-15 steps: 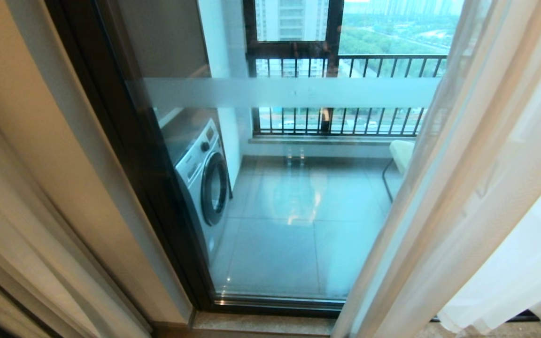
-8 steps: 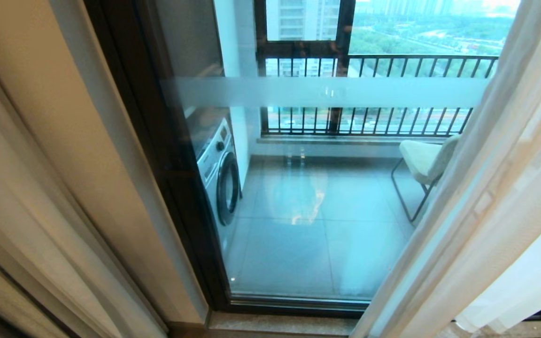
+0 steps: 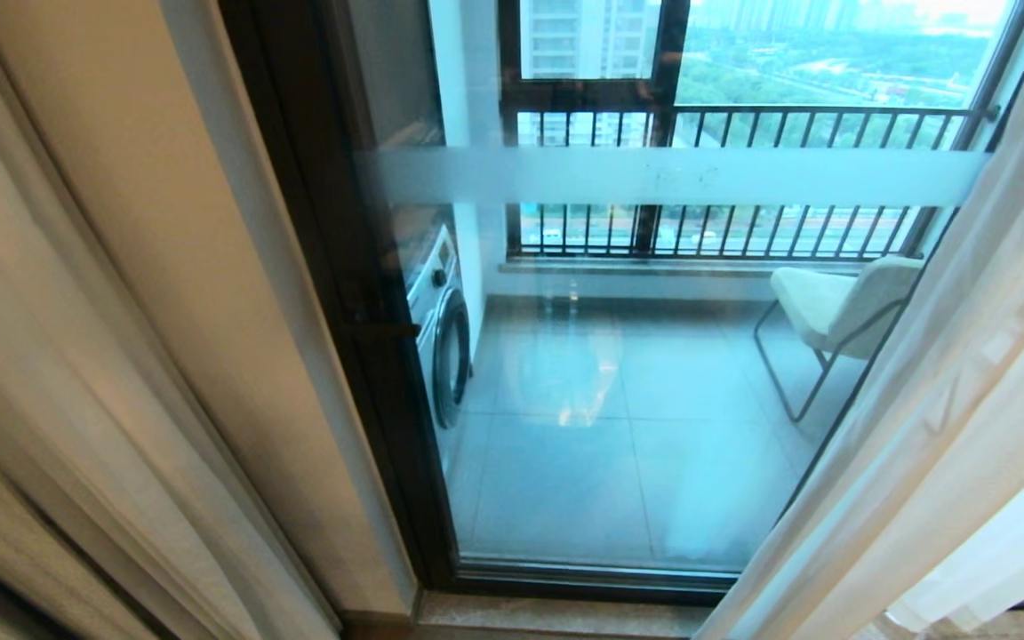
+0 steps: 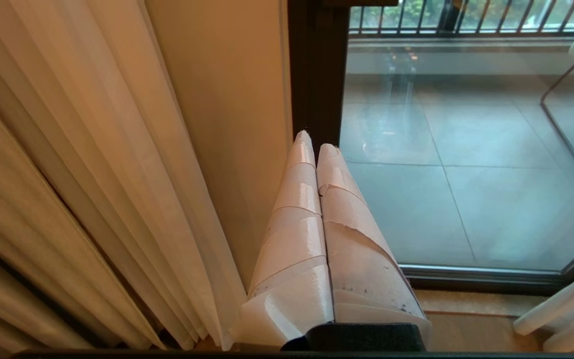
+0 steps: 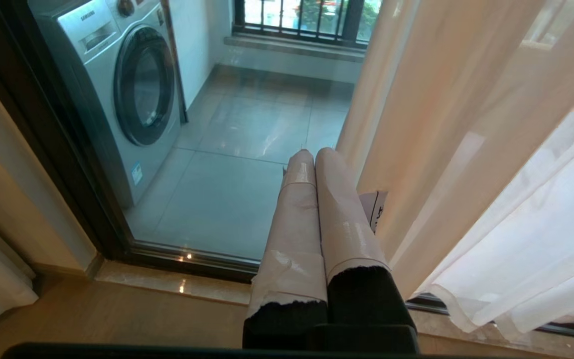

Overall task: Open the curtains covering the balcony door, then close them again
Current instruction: Close the inner curtains on both sides

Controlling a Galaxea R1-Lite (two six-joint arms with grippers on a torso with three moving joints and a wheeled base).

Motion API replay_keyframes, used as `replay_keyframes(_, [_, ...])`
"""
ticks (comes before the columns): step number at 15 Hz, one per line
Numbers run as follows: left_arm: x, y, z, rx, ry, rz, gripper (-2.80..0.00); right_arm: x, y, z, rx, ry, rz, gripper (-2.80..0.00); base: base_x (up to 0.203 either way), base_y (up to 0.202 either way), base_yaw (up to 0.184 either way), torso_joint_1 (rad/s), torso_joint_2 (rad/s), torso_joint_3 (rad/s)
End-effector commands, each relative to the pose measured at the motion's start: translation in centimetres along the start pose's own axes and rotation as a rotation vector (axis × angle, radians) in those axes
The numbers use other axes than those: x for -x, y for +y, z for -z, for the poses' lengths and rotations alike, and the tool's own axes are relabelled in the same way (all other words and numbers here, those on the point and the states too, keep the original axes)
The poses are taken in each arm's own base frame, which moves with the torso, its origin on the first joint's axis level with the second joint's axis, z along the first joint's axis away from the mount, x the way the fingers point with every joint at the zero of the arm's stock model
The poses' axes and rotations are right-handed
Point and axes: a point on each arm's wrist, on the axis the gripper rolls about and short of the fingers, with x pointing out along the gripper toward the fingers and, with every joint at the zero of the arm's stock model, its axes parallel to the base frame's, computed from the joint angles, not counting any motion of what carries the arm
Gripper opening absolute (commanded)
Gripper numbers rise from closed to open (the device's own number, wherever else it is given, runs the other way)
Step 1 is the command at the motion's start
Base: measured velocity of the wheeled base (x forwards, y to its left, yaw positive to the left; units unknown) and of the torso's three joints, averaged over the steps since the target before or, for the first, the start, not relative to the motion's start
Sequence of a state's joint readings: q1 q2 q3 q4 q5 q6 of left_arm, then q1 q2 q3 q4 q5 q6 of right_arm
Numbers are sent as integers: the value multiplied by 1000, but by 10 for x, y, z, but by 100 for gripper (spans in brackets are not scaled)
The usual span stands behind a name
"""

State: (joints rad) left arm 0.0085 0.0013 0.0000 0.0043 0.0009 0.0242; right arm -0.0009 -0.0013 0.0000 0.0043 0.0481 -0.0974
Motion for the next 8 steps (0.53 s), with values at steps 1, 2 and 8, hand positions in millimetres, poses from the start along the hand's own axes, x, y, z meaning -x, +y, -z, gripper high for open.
replay_keyframes(1, [0,0,0,0,1,0,-280,0,0,0,1,2,0,-280,0,0,0,0,0,0])
replay_keyframes(2, [0,0,0,0,1,0,-280,0,0,0,1,2,0,-280,0,0,0,0,0,0])
replay_keyframes(8, [0,0,0,1,1,0,-280,0,0,0,1,2,0,-280,0,0,0,0,0,0])
